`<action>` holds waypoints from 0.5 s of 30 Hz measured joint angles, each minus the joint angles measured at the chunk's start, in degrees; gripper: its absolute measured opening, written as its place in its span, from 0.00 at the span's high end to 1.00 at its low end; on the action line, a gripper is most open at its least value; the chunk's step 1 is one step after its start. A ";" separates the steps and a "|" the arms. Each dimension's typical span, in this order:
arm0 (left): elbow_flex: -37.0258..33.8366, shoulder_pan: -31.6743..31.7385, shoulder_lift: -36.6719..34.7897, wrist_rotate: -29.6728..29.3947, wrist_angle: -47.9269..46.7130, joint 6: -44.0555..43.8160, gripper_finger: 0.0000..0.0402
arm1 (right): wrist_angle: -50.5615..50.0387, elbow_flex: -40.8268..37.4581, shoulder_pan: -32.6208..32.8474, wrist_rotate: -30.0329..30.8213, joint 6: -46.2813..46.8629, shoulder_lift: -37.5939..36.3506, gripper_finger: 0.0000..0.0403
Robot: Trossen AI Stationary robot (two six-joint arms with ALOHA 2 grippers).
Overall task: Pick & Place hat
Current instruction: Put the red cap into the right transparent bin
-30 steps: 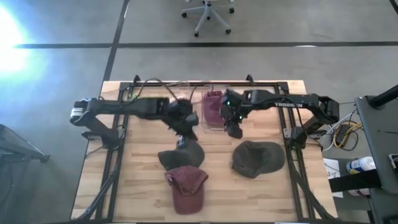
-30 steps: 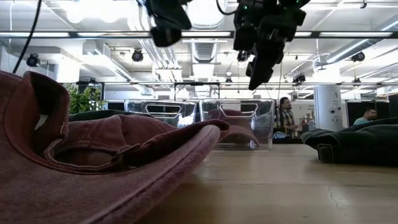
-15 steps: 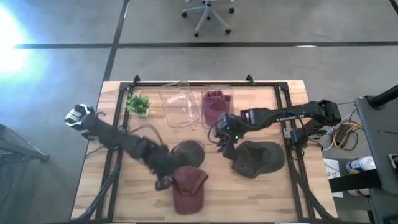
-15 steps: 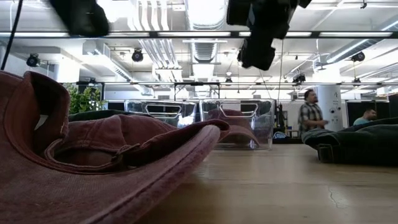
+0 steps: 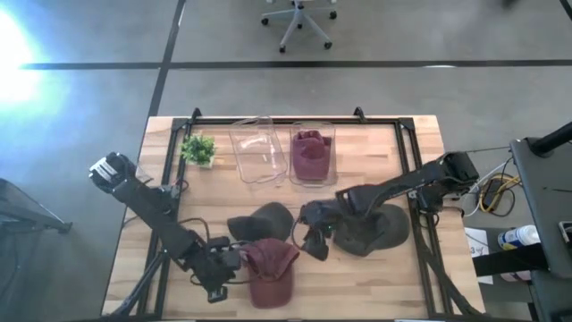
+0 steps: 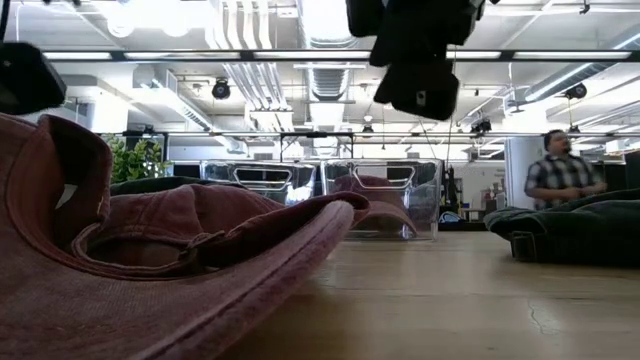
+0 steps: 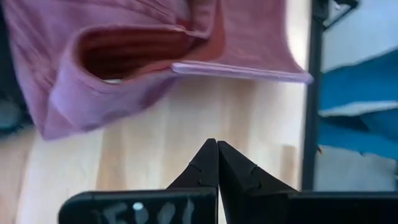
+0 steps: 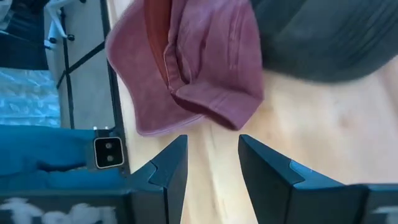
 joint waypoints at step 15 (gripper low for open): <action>-14.07 3.72 0.15 -11.52 27.46 1.45 1.00 | 18.12 0.00 2.53 3.48 10.45 8.55 0.65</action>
